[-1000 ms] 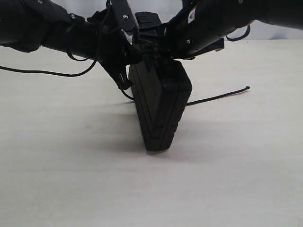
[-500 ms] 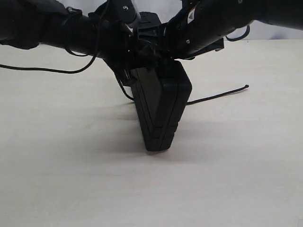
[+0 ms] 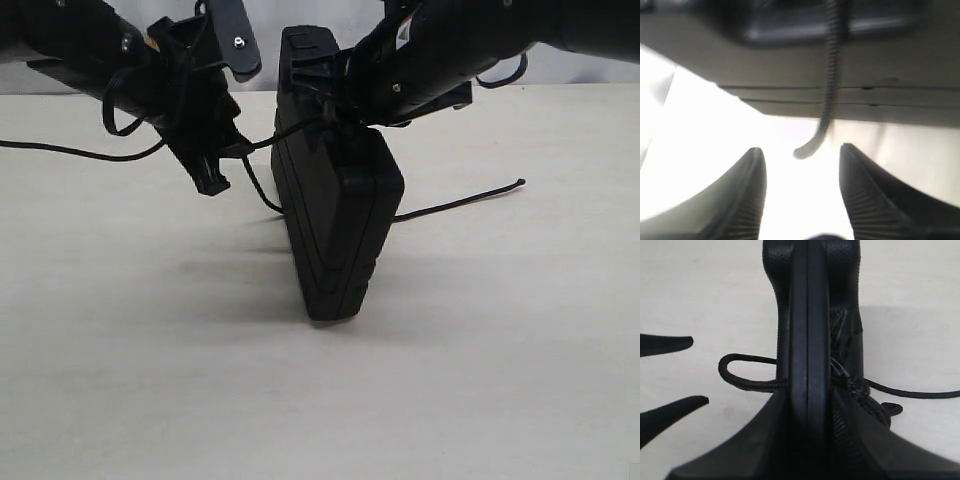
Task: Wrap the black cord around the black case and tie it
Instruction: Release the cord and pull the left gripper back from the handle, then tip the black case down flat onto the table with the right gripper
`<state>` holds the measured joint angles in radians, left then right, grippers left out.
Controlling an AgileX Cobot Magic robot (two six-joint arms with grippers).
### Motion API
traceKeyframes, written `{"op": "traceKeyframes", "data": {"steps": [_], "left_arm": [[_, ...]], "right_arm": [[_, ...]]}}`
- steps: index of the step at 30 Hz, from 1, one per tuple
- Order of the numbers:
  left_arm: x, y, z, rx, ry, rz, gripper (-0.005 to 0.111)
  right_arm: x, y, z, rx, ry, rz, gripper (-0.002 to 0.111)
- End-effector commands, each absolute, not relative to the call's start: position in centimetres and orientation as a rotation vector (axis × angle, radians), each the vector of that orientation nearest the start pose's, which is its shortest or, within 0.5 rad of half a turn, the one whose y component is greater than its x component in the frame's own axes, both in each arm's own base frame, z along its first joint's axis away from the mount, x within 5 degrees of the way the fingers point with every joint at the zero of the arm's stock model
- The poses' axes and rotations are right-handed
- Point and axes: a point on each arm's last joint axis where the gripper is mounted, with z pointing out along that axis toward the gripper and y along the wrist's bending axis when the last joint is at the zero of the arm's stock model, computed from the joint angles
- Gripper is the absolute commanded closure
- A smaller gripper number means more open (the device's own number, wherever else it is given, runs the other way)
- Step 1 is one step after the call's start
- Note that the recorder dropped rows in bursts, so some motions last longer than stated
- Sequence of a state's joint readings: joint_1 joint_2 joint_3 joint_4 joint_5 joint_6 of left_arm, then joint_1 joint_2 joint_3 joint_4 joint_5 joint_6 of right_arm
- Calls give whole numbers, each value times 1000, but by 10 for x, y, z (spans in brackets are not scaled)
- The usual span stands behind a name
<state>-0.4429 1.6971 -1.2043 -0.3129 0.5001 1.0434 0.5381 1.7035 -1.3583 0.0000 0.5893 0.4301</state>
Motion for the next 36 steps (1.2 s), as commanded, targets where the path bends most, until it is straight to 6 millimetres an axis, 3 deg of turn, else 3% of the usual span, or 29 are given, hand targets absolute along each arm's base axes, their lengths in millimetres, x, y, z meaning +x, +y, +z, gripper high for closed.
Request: {"op": "traceKeyframes", "data": {"steps": [1, 10, 14, 23, 32, 36], "left_arm": [[340, -149, 255, 1205, 2102, -49, 62], [359, -93, 254, 819, 2292, -69, 62], [362, -79, 255, 707, 2319, -96, 62], [360, -81, 254, 667, 2345, -167, 62], [358, -85, 254, 718, 2337, -217, 62], [359, -85, 254, 714, 2331, -212, 62]], "right_arm": [[323, 208, 283, -152, 2452, 488, 104], [319, 235, 262, -178, 2476, 539, 104], [314, 248, 257, -207, 2477, 564, 104], [305, 266, 252, -251, 2463, 596, 104], [311, 272, 222, -255, 2527, 555, 104], [314, 274, 220, -251, 2502, 569, 104]]}}
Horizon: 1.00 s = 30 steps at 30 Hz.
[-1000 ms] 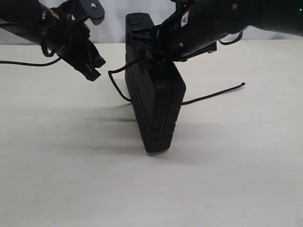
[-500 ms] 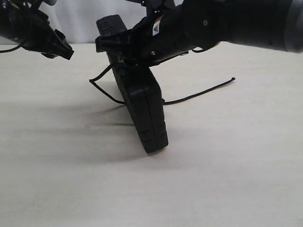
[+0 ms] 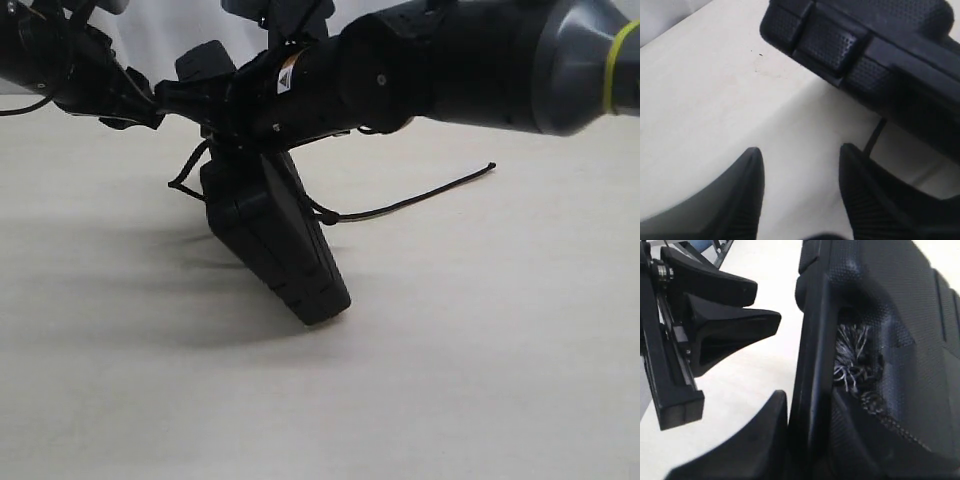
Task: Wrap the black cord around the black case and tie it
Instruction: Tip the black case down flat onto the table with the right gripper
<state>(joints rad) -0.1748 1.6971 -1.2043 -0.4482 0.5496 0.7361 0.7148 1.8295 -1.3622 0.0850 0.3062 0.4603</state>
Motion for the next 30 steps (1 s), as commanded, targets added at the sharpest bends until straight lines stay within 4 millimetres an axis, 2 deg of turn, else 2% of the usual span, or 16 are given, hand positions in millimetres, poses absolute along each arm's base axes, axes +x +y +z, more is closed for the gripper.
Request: {"op": "traceKeyframes", "data": {"steps": [1, 10, 20, 22, 28, 30], "left_arm": [[359, -85, 254, 715, 2329, -209, 62], [359, -84, 254, 716, 2323, -199, 62], [360, -84, 255, 706, 2315, -196, 62], [360, -84, 255, 706, 2317, -197, 62], [360, -84, 255, 706, 2319, -199, 62], [360, -84, 255, 705, 2317, -198, 62]], "right_arm": [[315, 274, 220, -250, 2495, 573, 104], [320, 279, 194, -247, 2540, 545, 104], [322, 280, 194, -255, 2525, 546, 103], [322, 281, 196, -262, 2523, 544, 98], [325, 283, 205, -310, 2531, 524, 65], [325, 284, 210, -329, 2542, 512, 61]]}}
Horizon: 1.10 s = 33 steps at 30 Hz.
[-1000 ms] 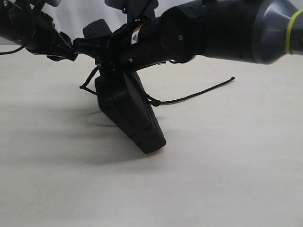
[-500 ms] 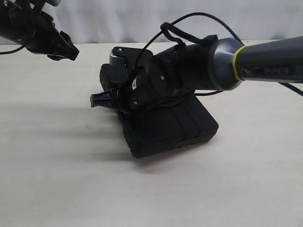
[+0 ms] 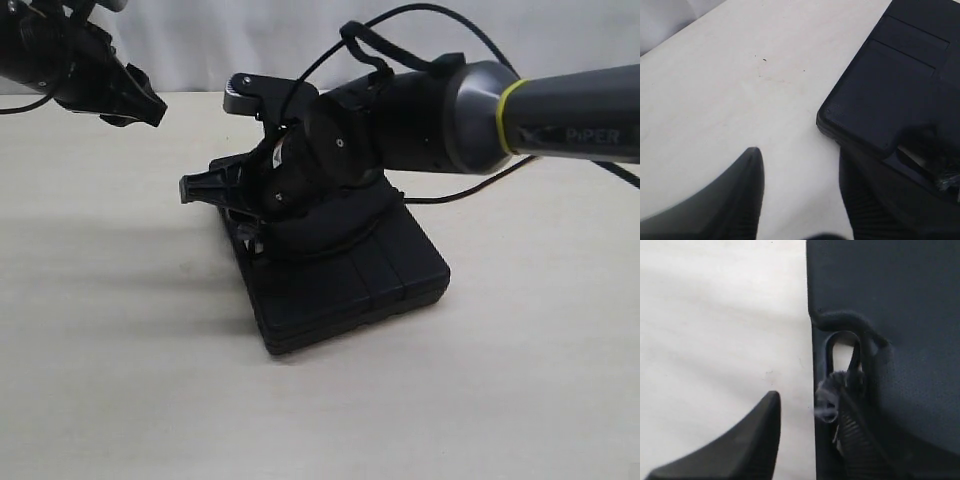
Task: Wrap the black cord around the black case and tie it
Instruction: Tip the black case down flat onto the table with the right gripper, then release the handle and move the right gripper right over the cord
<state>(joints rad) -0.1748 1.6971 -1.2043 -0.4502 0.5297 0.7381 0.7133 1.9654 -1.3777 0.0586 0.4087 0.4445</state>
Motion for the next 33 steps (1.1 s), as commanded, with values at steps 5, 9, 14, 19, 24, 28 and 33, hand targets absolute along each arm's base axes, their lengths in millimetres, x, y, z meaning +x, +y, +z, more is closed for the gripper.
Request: {"op": "traceKeyframes", "data": {"steps": [5, 9, 14, 19, 24, 28, 33], "left_arm": [[360, -84, 254, 706, 2324, -206, 62], [359, -88, 252, 737, 2322, -253, 62], [349, -111, 243, 1044, 2201, -563, 62], [331, -139, 234, 1412, 1865, -944, 62], [322, -170, 205, 1681, 1803, -880, 62], [316, -188, 186, 1896, 1775, -671, 62], [312, -212, 182, 1942, 1711, -503, 62]], "right_arm": [[326, 282, 235, -378, 2532, 471, 61], [328, 264, 256, -371, 2581, 388, 63], [338, 213, 263, -311, 2723, 241, 65], [346, 164, 258, -217, 2773, 171, 65], [354, 106, 237, -30, 2760, 134, 65], [357, 55, 210, 141, 2745, 132, 65], [364, 0, 183, 358, 2693, 248, 65]]}}
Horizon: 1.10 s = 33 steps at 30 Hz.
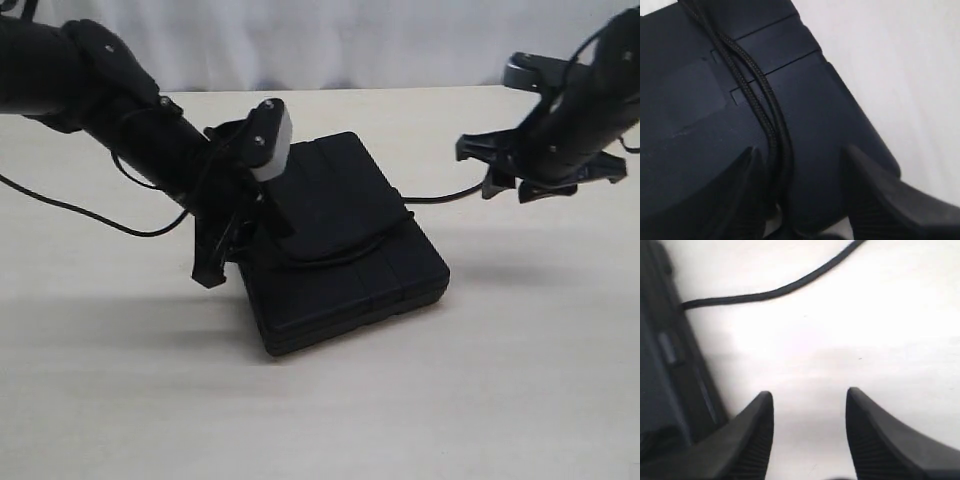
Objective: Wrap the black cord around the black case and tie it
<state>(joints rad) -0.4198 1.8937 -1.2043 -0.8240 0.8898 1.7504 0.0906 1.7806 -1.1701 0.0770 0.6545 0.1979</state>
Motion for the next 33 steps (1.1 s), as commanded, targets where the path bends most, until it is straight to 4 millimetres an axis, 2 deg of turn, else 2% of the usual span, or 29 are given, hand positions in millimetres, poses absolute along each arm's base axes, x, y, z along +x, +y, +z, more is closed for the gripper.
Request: {"op": "traceKeyframes", "data": {"steps": [1, 4, 7, 12, 15, 17, 23, 28, 33], "left_arm": [[313, -216, 182, -2701, -2384, 663, 62], [316, -223, 183, -2752, -2442, 549, 62], [317, -226, 183, -2771, -2465, 503, 62], [319, -226, 183, -2775, -2490, 469, 62], [320, -226, 184, -2785, -2495, 449, 62], [320, -226, 184, -2785, -2497, 447, 62], [323, -225, 184, -2793, -2526, 401, 62], [323, -225, 184, -2793, -2526, 401, 62], [323, -225, 184, -2792, -2523, 405, 62]], "right_arm": [[366, -9, 176, 410, 2689, 280, 65], [374, -28, 153, 582, 2641, 456, 65], [384, -36, 133, 700, 2552, 625, 65], [404, -37, 104, 713, 2480, 734, 65], [421, -30, 100, 635, 2492, 832, 65], [429, -30, 100, 570, 2513, 824, 65], [437, -36, 108, 574, 2522, 742, 65], [440, -36, 103, 506, 2550, 557, 65], [448, -32, 114, 477, 2586, 484, 65]]}}
